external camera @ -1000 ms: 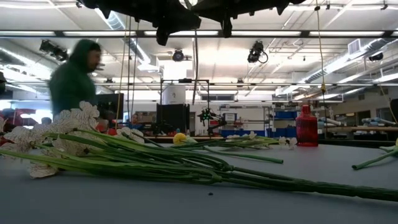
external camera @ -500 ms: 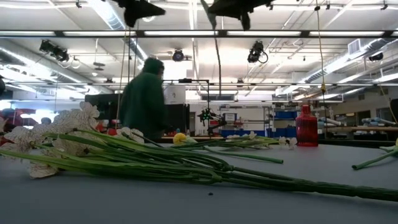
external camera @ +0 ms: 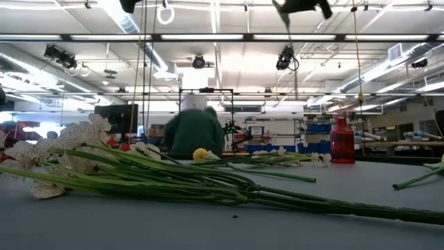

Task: Sort flowers into vase by color
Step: Put the right black tulip into the red glass vase

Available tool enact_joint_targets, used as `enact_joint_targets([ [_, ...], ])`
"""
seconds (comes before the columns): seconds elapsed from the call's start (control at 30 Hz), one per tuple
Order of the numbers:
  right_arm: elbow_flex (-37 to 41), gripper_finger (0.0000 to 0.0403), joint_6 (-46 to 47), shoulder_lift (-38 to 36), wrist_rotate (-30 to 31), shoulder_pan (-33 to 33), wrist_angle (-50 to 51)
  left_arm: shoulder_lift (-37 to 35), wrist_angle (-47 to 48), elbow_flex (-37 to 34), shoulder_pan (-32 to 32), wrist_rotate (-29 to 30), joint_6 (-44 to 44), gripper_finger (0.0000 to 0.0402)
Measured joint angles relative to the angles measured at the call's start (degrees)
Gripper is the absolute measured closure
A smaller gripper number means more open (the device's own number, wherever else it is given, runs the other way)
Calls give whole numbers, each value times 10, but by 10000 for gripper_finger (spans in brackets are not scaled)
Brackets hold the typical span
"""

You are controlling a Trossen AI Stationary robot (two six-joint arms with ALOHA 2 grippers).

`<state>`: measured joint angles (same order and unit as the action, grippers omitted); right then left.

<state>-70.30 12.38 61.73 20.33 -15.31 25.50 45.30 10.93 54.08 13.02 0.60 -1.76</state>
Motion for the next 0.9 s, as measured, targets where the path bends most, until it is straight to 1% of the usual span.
enact_joint_targets([
  [0.2,0,390,12,-37,86,-23,43,0,0,0,0,0,-2,159],
  [0.33,0,390,7,-48,117,-54,66,1,0,0,0,0,-4,159],
  [0.43,0,390,-15,-53,126,-84,81,1,0,0,0,0,-4,159],
  [0.7,3,390,-35,-64,113,-168,69,1,0,0,0,0,-4,159],
  [0.8,32,390,-35,-74,81,-203,51,1,0,0,0,0,-4,159],
  [0.9,74,390,-46,-84,55,-227,6,1,0,0,0,0,-4,159],
])
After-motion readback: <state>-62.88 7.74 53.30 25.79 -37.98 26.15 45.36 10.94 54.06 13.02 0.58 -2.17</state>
